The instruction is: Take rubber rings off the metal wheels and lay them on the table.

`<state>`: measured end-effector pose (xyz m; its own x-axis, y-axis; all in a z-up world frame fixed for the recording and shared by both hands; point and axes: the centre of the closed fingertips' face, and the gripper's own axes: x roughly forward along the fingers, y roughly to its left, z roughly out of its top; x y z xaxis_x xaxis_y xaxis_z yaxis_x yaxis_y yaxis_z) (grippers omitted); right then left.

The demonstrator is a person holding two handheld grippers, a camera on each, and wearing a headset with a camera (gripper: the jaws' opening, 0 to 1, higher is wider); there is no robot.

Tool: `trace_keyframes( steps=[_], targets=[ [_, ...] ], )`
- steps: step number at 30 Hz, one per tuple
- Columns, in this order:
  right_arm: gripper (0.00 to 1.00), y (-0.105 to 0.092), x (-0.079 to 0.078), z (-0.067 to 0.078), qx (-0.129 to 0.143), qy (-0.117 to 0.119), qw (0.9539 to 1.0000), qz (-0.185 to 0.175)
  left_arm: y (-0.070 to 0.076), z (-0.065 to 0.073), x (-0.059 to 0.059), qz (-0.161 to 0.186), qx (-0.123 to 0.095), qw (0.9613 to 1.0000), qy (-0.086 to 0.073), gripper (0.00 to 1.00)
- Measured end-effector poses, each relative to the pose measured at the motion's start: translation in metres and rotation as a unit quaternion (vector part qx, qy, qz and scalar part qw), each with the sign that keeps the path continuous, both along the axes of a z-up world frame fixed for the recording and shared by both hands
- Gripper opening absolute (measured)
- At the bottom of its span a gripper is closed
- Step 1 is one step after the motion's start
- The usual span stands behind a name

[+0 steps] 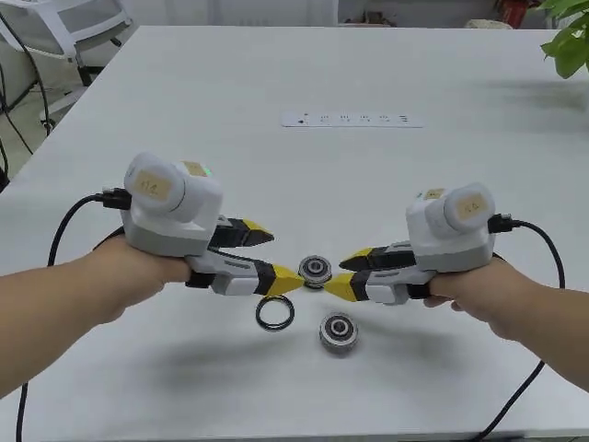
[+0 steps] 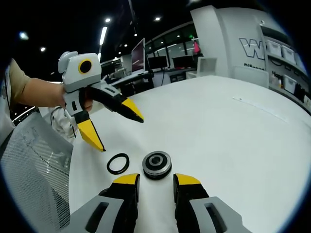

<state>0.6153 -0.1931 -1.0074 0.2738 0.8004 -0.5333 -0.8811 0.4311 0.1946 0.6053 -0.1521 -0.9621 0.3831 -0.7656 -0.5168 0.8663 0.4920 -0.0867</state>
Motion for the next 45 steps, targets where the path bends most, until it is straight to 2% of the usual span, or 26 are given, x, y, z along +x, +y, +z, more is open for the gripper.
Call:
trace_keyframes(
  steps=[16, 26, 45],
  targets=[
    [0.14, 0.001, 0.001, -0.009, -0.006, 0.006, 1.0, 0.002, -0.009, -0.014, 0.009, -0.009, 0.015, 0.9998, 0.0, 0.37],
    [0.09, 0.002, 0.001, -0.012, -0.005, 0.008, 0.9999, 0.003, -0.019, -0.021, 0.009, -0.015, 0.02, 0.9997, 0.003, 0.32],
    [0.06, 0.001, 0.001, -0.012, 0.001, 0.008, 1.0, 0.0, -0.029, -0.034, 0.016, -0.021, 0.031, 0.9993, 0.006, 0.24]
  ],
)
